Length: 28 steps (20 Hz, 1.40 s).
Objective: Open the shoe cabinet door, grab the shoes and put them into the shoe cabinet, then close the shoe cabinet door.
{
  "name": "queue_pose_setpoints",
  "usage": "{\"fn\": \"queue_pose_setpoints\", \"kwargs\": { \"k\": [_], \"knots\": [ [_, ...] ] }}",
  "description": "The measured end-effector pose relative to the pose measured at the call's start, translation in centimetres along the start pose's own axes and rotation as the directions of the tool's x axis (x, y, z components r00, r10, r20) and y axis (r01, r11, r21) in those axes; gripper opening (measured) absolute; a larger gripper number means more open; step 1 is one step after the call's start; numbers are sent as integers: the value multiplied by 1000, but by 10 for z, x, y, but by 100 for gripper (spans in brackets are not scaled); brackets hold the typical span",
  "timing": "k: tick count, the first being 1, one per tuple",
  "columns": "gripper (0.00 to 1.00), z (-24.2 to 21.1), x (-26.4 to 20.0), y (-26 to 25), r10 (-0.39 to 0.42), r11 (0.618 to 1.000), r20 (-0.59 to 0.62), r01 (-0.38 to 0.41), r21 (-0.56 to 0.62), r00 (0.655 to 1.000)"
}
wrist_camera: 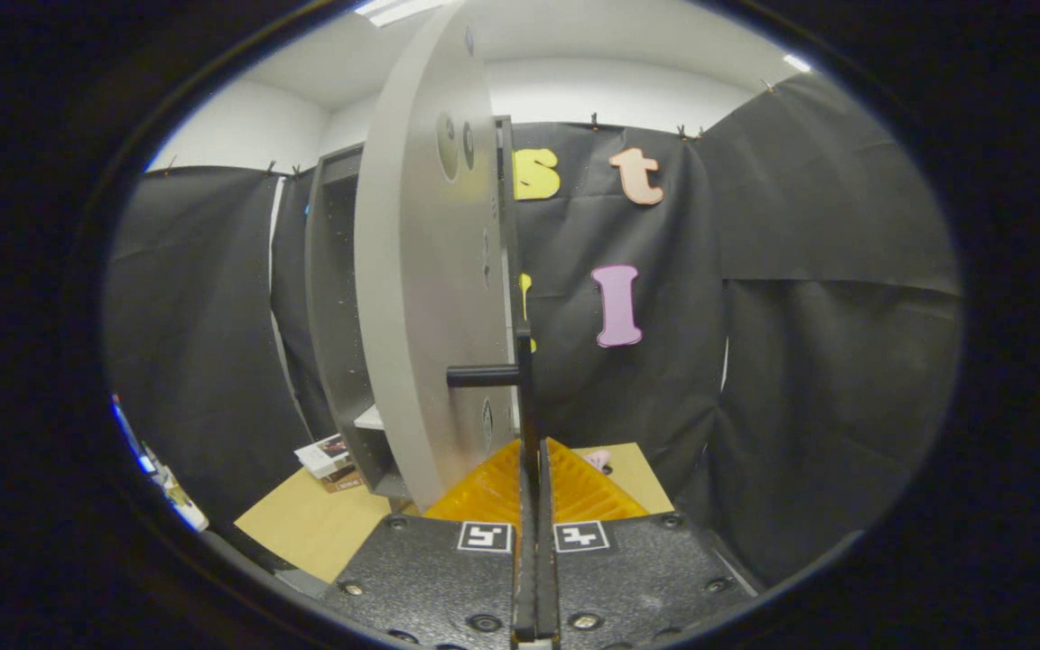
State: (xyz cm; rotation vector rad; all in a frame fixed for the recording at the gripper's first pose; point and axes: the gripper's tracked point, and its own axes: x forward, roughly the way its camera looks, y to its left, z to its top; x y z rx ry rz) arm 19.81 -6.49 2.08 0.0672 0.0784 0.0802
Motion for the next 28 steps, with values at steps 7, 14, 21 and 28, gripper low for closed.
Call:
{"fn": "queue_pose_setpoints", "kwargs": {
  "k": [7,14,21,28],
  "knots": [
    [4,-8,-13,-5,-14,1000,10,14,-13,1000],
    [25,-28,-61,-9,-57,998,5,57,4,998],
    [85,-129,-79,72,43,999,-86,-43,5,995],
    [89,-268,3,155,90,996,-226,-93,-4,970]
  ]
}}
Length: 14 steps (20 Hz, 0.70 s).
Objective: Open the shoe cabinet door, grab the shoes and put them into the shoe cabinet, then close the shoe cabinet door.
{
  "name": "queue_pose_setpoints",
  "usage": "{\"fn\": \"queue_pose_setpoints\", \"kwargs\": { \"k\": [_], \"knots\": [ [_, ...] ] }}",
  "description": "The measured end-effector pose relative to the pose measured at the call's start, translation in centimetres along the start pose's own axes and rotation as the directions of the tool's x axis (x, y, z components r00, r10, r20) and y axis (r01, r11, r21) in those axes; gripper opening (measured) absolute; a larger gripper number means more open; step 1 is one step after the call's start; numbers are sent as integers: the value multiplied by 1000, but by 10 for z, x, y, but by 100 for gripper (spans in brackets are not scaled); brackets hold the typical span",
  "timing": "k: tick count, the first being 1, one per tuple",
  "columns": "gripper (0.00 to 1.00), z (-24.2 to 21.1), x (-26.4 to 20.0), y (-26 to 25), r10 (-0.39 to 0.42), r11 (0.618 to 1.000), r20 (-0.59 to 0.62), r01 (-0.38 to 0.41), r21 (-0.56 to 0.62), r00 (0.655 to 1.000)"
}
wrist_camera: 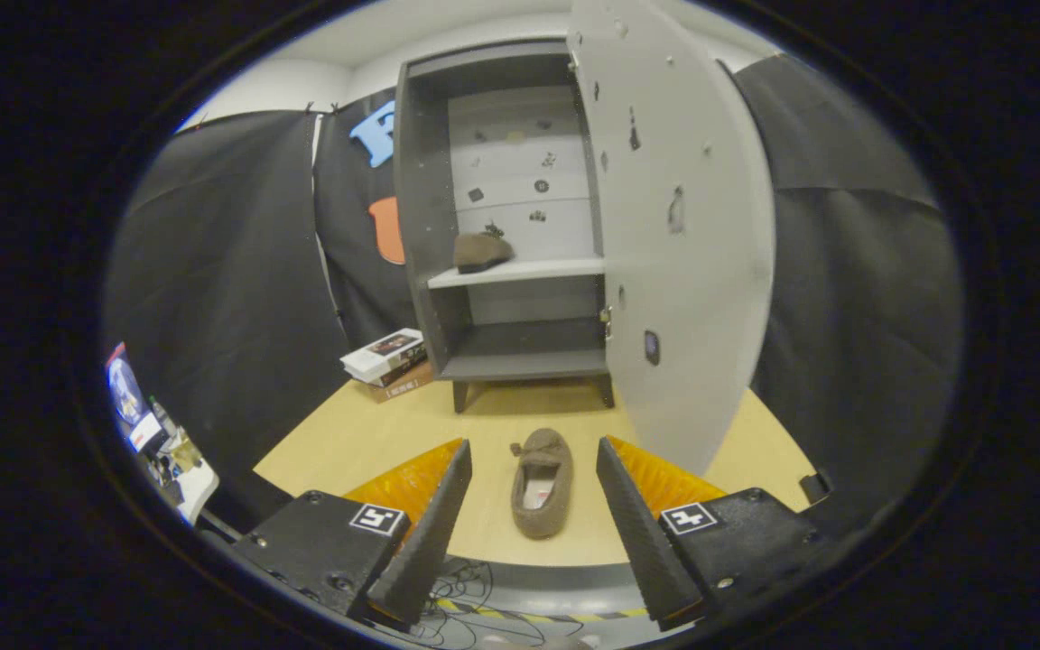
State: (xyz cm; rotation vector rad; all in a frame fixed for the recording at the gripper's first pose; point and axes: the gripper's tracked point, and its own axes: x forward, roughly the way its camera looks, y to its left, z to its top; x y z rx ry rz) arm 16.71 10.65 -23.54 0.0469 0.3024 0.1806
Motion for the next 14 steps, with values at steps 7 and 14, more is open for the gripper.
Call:
{"fn": "queue_pose_setpoints", "kwargs": {
  "k": [7,14],
  "knots": [
    [89,-76,132,23,9,1000,-161,-7,13,987],
    [89,-130,221,8,-61,998,-307,69,15,950]
  ]
}}
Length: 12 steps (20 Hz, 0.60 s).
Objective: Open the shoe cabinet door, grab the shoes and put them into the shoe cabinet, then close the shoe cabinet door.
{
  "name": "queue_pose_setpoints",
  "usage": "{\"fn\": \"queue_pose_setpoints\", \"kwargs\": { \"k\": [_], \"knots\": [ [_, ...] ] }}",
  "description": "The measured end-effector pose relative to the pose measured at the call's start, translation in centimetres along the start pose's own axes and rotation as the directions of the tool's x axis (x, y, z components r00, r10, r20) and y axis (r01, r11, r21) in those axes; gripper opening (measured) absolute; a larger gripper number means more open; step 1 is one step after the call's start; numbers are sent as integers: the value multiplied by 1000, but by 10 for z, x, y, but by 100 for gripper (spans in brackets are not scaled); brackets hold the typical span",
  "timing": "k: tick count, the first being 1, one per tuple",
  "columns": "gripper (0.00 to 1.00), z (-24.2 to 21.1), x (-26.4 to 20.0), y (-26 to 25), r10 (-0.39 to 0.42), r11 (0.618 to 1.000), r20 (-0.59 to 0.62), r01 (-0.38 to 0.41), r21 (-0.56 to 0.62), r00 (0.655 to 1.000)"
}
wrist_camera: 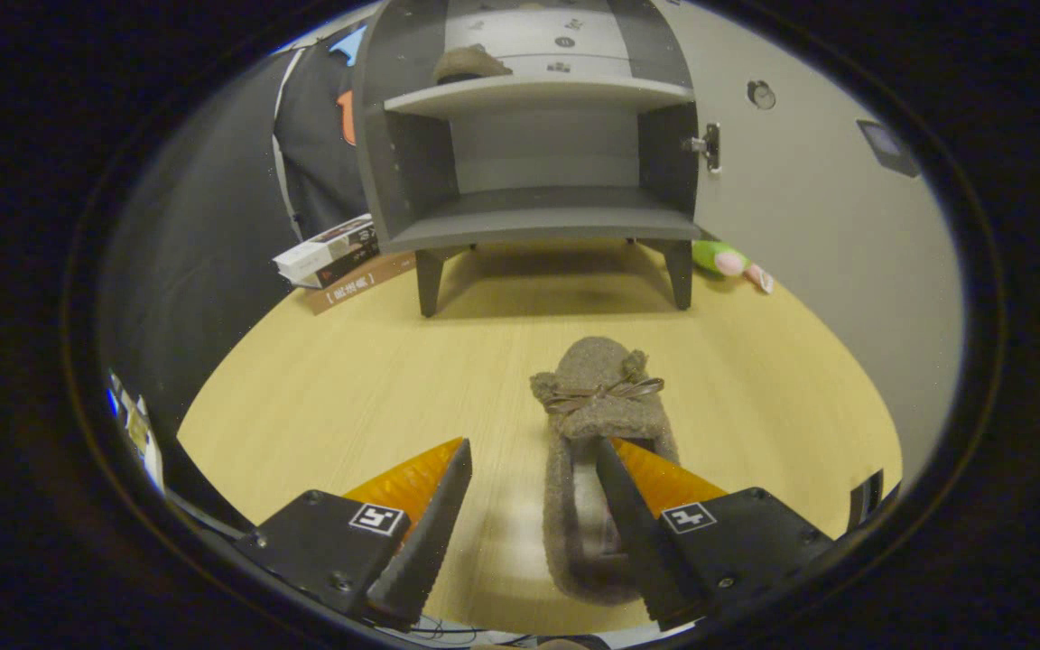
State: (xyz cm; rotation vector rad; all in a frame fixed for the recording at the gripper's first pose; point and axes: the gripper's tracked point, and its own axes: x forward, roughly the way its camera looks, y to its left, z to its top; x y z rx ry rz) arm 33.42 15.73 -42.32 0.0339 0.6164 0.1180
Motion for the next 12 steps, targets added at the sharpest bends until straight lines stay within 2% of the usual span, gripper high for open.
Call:
{"fn": "queue_pose_setpoints", "kwargs": {
  "k": [2,4,6,8,9,11,12],
  "knots": [
    [89,8,14,-2,2,1000,-2,-2,18,1000],
    [89,8,26,3,36,999,-22,-35,36,999],
    [84,10,31,0,27,999,-30,-26,47,999],
    [68,12,34,-3,31,997,-49,-27,69,998],
    [49,12,34,-8,4,997,-62,1,74,998],
    [10,13,26,-7,23,998,-88,-18,53,996],
    [8,16,21,-3,42,998,-92,-37,56,995]
  ]
}}
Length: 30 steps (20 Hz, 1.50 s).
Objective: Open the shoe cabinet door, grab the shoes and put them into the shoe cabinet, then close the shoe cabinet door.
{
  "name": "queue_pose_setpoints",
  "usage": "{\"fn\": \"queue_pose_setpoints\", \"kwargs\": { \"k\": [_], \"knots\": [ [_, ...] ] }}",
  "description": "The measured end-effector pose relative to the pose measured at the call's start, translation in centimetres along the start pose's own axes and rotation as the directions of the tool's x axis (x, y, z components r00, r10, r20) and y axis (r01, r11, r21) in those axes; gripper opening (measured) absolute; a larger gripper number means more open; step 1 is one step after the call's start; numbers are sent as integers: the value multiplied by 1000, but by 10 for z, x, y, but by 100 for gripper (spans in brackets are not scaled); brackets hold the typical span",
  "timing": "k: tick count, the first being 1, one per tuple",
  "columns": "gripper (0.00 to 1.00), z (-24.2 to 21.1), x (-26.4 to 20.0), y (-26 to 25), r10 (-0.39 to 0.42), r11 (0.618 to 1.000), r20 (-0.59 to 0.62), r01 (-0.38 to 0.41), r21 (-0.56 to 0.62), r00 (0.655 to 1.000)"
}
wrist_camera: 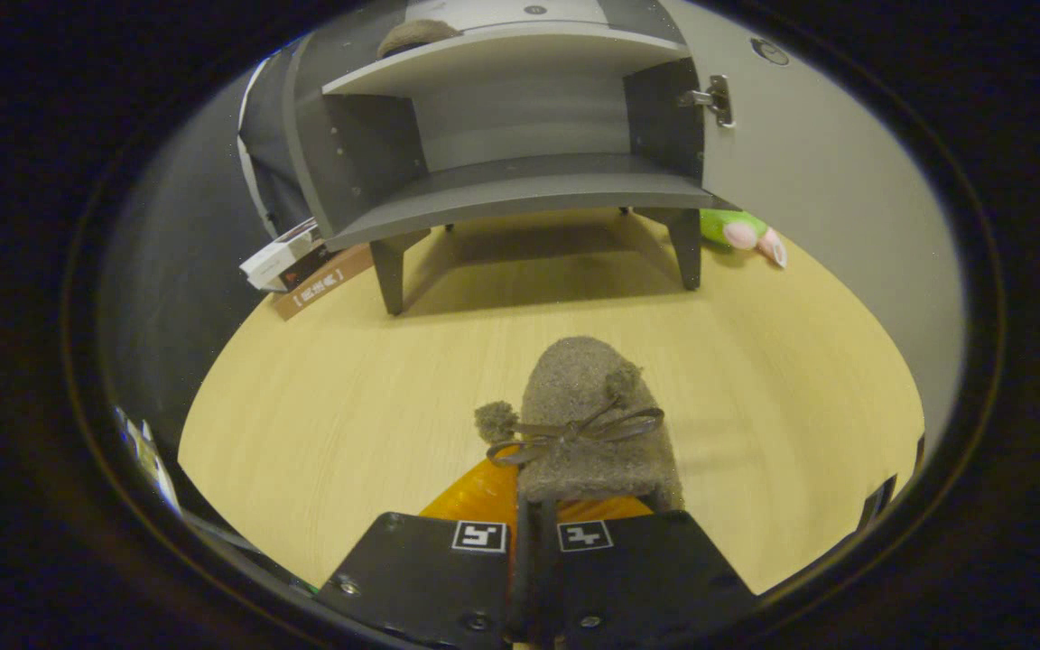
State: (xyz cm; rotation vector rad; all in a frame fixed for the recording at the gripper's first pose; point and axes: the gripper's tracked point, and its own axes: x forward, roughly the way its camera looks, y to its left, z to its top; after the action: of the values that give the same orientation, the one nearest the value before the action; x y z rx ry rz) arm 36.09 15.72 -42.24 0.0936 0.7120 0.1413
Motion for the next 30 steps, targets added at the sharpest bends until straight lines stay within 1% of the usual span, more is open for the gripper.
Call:
{"fn": "queue_pose_setpoints", "kwargs": {
  "k": [3,6,9,11,16,20,23,25,27,30],
  "knots": [
    [6,23,-23,7,18,1000,39,-18,-16,999],
    [6,64,-59,21,51,999,105,-49,-21,993],
    [7,121,-94,31,60,998,188,-51,-48,980],
    [6,166,-118,37,68,997,256,-54,-63,964],
    [6,286,-146,48,73,996,411,-46,-74,909],
    [6,369,-144,59,81,995,494,-42,-89,866],
    [6,423,-132,66,83,995,527,-42,-88,846],
    [6,454,-119,67,74,996,545,-29,-90,835],
    [6,478,-100,65,61,996,546,-13,-91,836],
    [6,496,-61,52,-1,999,507,28,-45,862]
  ]
}}
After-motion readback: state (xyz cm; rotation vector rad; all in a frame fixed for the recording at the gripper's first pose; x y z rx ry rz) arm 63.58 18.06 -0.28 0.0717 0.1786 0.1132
